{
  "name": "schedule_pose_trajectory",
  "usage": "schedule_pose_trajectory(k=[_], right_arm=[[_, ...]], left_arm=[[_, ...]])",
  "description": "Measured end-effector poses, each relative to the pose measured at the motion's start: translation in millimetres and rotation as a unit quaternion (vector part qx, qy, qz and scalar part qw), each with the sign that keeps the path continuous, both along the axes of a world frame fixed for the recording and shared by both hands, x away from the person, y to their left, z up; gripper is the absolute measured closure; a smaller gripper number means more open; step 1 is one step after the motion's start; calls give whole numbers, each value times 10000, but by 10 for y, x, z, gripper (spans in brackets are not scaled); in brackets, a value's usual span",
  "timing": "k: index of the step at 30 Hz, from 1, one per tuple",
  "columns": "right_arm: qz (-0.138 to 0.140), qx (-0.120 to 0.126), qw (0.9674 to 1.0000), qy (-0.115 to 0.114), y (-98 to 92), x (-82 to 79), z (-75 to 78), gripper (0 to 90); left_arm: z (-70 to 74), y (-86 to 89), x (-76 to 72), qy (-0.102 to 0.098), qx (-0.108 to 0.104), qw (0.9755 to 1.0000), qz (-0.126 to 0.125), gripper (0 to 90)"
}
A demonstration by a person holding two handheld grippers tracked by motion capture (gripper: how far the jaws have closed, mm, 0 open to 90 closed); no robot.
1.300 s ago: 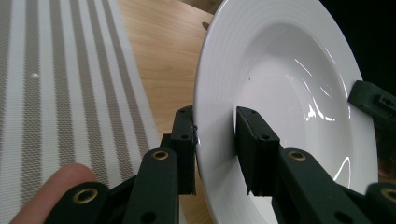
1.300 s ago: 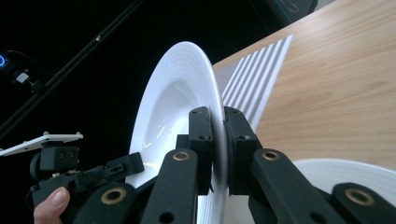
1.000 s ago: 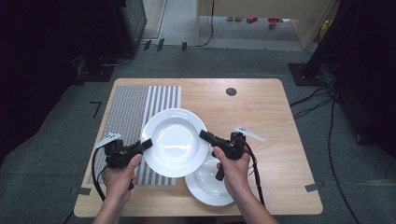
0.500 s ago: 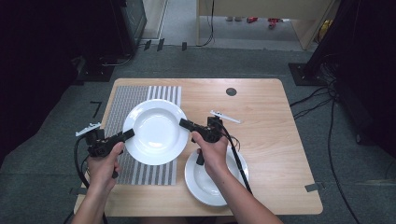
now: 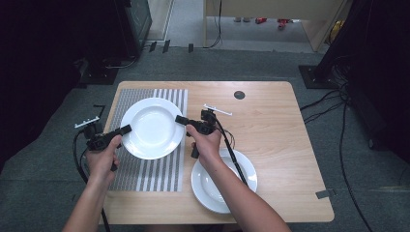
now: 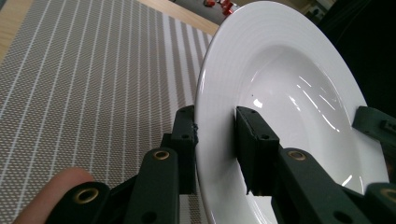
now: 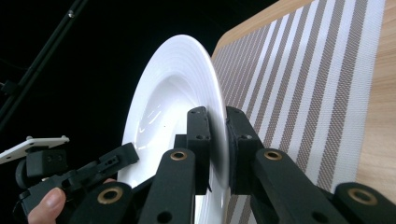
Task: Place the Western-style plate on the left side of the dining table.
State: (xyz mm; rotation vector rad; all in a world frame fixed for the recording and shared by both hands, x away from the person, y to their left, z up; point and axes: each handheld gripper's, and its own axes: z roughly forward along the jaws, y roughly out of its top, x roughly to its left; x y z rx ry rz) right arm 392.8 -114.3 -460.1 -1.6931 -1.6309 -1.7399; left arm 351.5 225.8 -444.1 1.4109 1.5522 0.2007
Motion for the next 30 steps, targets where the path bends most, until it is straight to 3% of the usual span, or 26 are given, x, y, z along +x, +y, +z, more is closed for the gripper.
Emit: schedule_pose_trajectory(k=[10,19,30], right_arm=[[-89,-67,9988,472,225,307,-214,823],[-149,-147,9959,885,430,480,-444,807],[-194,-280,9944,999,493,591,-546,809]], left_arm=[[-166,168,259,363,36,9992,190,710],[-312,311,445,620,44,9973,389,716],[-451,310,597,821,278,9956,361,694]])
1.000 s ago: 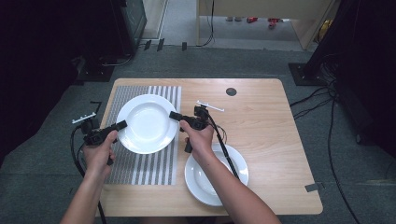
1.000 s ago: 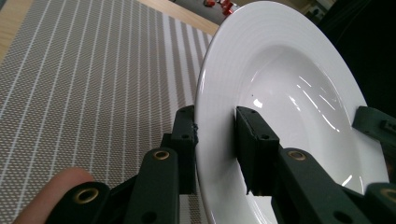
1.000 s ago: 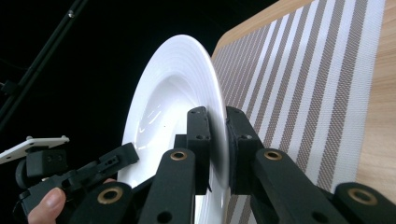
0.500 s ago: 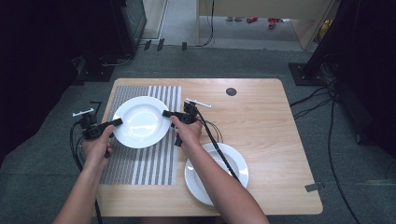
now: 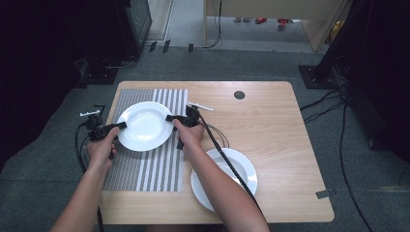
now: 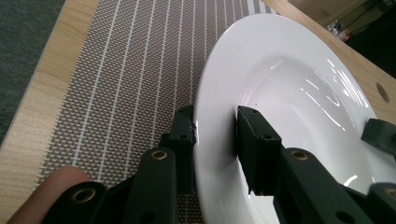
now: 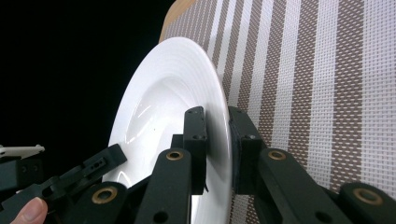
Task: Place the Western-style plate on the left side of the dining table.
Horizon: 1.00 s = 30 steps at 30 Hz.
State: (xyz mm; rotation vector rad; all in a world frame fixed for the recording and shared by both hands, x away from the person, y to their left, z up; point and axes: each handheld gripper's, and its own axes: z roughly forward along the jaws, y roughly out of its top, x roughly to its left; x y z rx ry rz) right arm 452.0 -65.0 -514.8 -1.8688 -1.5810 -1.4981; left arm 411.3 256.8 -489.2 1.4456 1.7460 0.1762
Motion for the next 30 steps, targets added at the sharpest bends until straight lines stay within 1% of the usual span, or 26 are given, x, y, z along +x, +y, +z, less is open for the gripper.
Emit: schedule_pose_trajectory(k=[4,6,8,11,14,18,19,20,22,24,25,26,27,28,29,30], right_arm=[[-23,-54,10000,3,11,10,-29,804],[11,-164,9999,10,18,4,-44,797],[12,-279,9996,-15,29,0,-62,790],[-23,-319,9995,7,39,-1,-72,787],[-4,-424,9990,-123,54,-1,-77,780],[100,-650,9974,-293,75,1,-63,756],[108,-736,9966,-355,85,-1,-57,732],[124,-773,9960,-427,97,0,-51,702],[97,-809,9953,-528,110,-6,-26,651],[62,-941,9933,-671,108,-9,9,585],[39,-1086,9912,-752,101,-13,34,563],[-5,-1388,9861,-913,93,-23,71,533],[-19,-1543,9828,-1015,90,-30,94,526],[-21,-1645,9803,-1089,84,-37,125,517],[-14,-1635,9799,-1146,76,-39,149,506],[-5,-1573,9806,-1172,69,-40,174,479]], left_arm=[[-30,-7,12,43,65,10000,-17,691],[-46,-20,17,65,134,9999,-23,688],[-61,-41,24,39,242,9997,-19,686],[-67,-52,28,40,314,9995,-23,682],[-82,-67,33,23,373,9993,2,674],[-74,-113,27,-35,682,9976,-65,653],[-72,-127,26,-49,758,9971,-72,647],[-68,-140,23,-61,840,9964,-89,638],[-45,-163,16,-109,1047,9944,-98,590],[-7,-170,5,-168,1141,9933,-90,545],[18,-169,0,-190,1183,9928,-74,524],[34,-167,-5,-212,1193,9926,-70,495],[57,-165,-12,-238,1201,9925,-66,477],[79,-165,-19,-267,1206,9923,-64,453],[103,-168,-29,-301,1222,9920,-78,424],[127,-173,-40,-336,1217,9920,-87,400]])
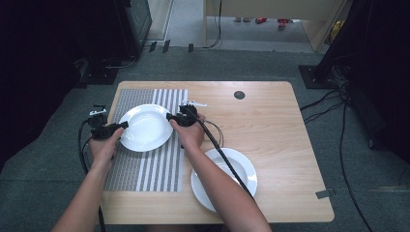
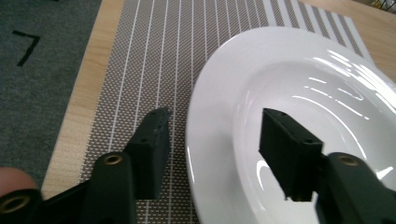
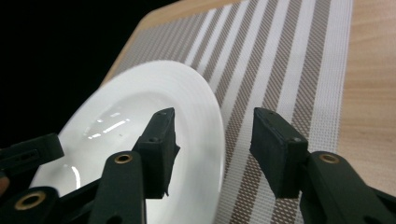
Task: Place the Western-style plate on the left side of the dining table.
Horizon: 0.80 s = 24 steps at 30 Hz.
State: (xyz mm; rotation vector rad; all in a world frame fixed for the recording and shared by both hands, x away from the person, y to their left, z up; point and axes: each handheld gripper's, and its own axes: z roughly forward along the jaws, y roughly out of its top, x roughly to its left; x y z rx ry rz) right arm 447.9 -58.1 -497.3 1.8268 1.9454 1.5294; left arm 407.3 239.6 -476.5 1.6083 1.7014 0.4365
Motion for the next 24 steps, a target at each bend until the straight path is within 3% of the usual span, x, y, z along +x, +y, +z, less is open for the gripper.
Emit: schedule_pose_trajectory(k=[3,8,10,15,24], right_arm=[[104,59,9999,45,-14,-15,93,398],[455,-502,9970,-381,-86,-88,308,332],[632,-562,9951,-516,-129,-125,375,295],[667,-526,9946,-601,-217,-224,523,290],[870,-485,9920,-773,-420,-407,708,260]], left_arm=[[72,-22,-40,-77,118,9998,103,283],[155,-34,-105,-147,181,9996,167,189],[190,-42,-132,-169,236,9994,182,181],[283,-78,-207,-253,130,9995,147,179],[455,-240,-370,-420,133,9989,-136,175]])
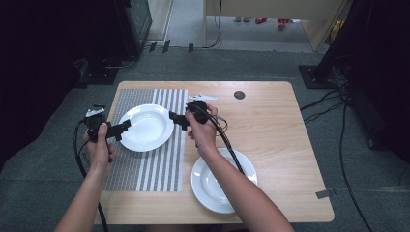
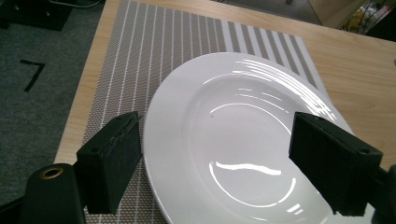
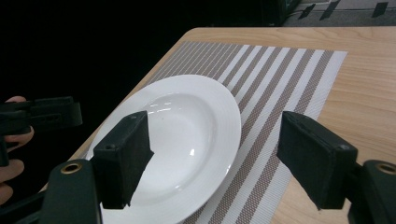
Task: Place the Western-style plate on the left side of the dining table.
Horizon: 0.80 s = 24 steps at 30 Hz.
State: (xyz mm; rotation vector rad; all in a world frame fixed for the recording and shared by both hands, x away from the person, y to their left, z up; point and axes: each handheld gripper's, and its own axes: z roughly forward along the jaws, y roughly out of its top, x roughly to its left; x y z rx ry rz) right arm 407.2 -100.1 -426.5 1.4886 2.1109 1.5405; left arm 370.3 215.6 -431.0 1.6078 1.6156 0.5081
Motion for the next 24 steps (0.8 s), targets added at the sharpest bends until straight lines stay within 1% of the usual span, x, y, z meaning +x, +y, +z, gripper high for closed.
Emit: schedule_pose_trajectory(k=[2,5,9,11,16,19,24], right_arm=[[-12,41,10000,-20,-69,-39,34,258],[-34,100,9999,-67,-179,-96,81,256],[-88,138,9998,-124,-345,-180,127,254],[-122,155,9997,-125,-437,-220,135,253],[-206,166,9995,-157,-663,-320,140,252],[-255,142,9993,-231,-790,-387,146,250],[-350,175,9989,-276,-1007,-504,150,246]], left_arm=[[37,-43,-44,-68,-3,10000,-46,175],[79,-111,-111,-150,7,9997,-181,175],[128,-188,-213,-221,8,9992,-325,174],[153,-224,-266,-264,13,9989,-375,174],[203,-311,-399,-379,-70,9980,-495,174],[220,-368,-466,-420,-80,9973,-594,174],[233,-469,-559,-472,-70,9961,-743,174]])
